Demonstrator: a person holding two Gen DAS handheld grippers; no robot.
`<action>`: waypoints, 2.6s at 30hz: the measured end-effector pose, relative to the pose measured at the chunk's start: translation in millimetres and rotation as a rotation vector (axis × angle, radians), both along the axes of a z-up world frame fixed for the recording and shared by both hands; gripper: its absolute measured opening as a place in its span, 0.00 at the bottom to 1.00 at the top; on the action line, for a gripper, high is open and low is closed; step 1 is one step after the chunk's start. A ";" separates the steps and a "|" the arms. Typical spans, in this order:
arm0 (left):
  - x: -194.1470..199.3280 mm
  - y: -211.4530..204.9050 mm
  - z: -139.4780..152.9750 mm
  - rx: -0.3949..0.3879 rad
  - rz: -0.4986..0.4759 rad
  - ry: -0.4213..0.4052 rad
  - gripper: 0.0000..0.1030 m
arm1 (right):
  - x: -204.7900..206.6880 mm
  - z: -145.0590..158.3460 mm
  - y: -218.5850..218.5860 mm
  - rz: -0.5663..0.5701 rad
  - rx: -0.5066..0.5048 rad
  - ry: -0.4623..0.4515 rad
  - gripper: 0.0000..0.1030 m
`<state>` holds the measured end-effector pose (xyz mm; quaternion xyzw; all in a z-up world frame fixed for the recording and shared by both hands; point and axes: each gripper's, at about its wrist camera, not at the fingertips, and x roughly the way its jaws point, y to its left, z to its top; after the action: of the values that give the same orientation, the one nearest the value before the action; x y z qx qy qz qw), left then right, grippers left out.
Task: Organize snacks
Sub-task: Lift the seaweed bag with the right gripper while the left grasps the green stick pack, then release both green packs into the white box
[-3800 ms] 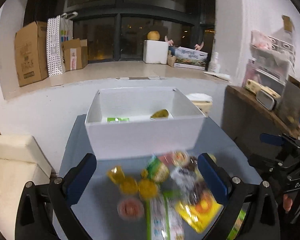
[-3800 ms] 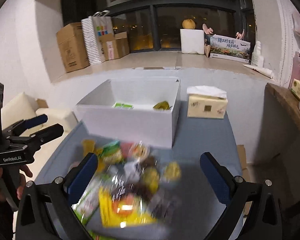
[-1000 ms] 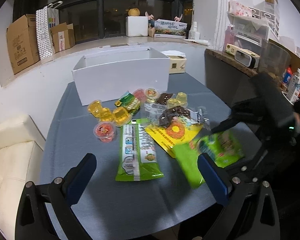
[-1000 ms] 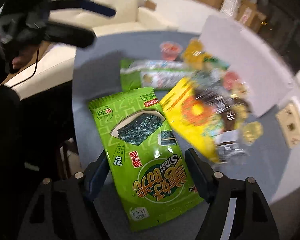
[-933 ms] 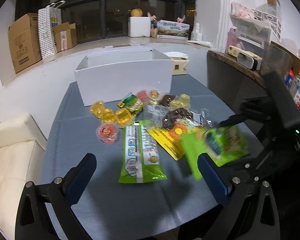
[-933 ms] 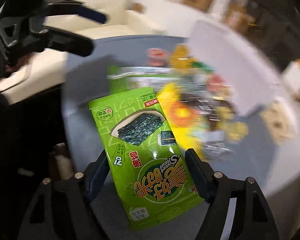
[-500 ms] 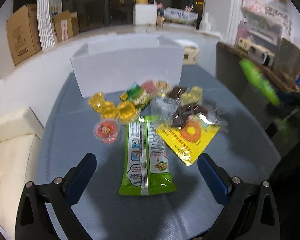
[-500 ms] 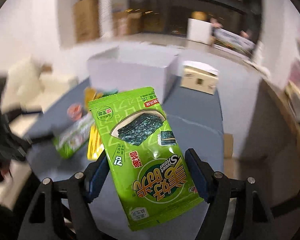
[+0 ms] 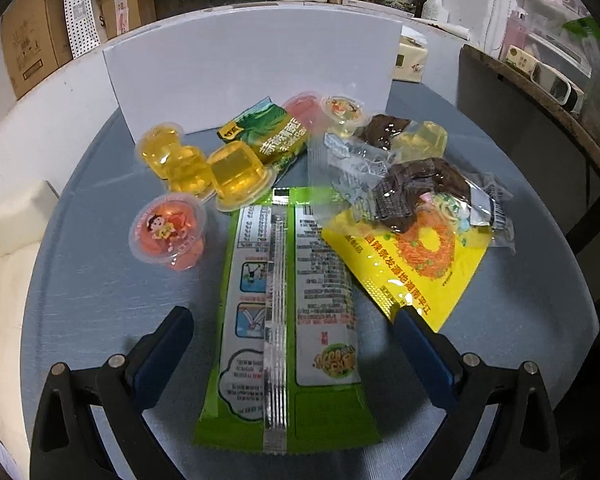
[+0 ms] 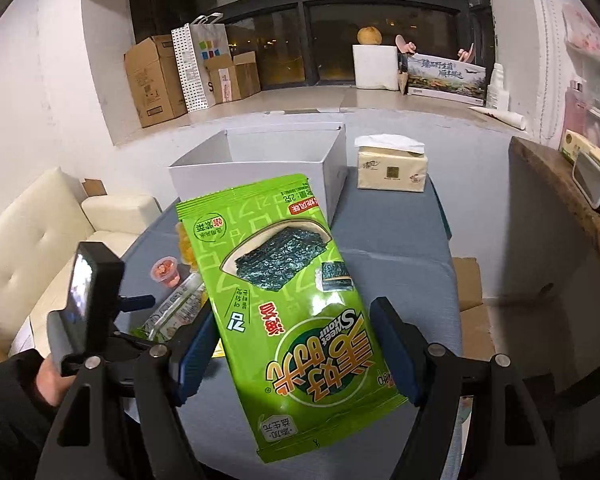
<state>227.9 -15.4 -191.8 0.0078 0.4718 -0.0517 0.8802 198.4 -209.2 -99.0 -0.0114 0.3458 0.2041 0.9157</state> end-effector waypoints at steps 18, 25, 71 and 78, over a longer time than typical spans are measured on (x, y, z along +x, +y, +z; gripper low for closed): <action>-46.9 11.2 31.3 -0.033 0.011 -0.092 0.59 | -1.6 0.4 9.7 0.028 -0.001 0.008 0.76; -63.4 25.1 68.6 -0.040 0.066 -0.189 0.59 | -0.6 -2.1 27.9 0.059 -0.003 0.008 0.77; 211.8 84.9 129.9 -0.030 0.093 -0.277 1.00 | 260.0 14.7 87.3 -0.110 0.100 0.024 1.00; 151.2 82.1 140.6 -0.042 0.078 -0.302 1.00 | 196.9 22.7 78.8 -0.046 0.098 -0.008 1.00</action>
<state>379.2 66.8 -51.2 -0.0214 0.3331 -0.0255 0.9423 395.4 -130.3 -76.3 0.0409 0.3320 0.1996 0.9210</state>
